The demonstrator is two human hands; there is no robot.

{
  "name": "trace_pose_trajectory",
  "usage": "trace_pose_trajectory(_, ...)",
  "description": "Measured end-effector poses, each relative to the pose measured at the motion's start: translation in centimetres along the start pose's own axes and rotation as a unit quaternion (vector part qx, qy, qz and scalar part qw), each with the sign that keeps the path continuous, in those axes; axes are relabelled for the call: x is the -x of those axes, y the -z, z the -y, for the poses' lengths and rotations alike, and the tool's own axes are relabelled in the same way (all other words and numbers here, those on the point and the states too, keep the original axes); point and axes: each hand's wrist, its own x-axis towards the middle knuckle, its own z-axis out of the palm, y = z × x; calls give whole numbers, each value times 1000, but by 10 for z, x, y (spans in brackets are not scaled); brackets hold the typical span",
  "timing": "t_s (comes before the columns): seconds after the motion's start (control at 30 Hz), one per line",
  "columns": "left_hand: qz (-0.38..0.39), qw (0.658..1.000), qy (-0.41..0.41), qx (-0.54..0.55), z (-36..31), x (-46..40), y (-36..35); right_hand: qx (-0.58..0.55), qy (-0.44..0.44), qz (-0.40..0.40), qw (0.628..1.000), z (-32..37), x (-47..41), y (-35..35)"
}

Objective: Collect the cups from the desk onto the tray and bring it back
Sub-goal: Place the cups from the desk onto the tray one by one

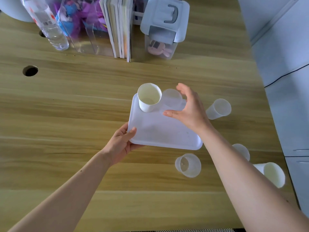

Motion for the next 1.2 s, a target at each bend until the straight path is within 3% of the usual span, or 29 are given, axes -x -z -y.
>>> trace_pose_trajectory(0.17,-8,1000,2,-2,0,-9,-4,-25,-42,-70,996,-28,11,34)
trace_pose_trajectory(0.3,-11,1000,3,-2,1,-19,-9,19,-120,-163,979,-68,17,58)
trace_pose_trajectory(0.47,-16,1000,1,4,3,-27,-14,54,-217,-143,964,-106,14,66)
trace_pose_trajectory(1.2,-32,999,-10,-15,8,-28,-23,43,-180,-164,969,-125,-1,66)
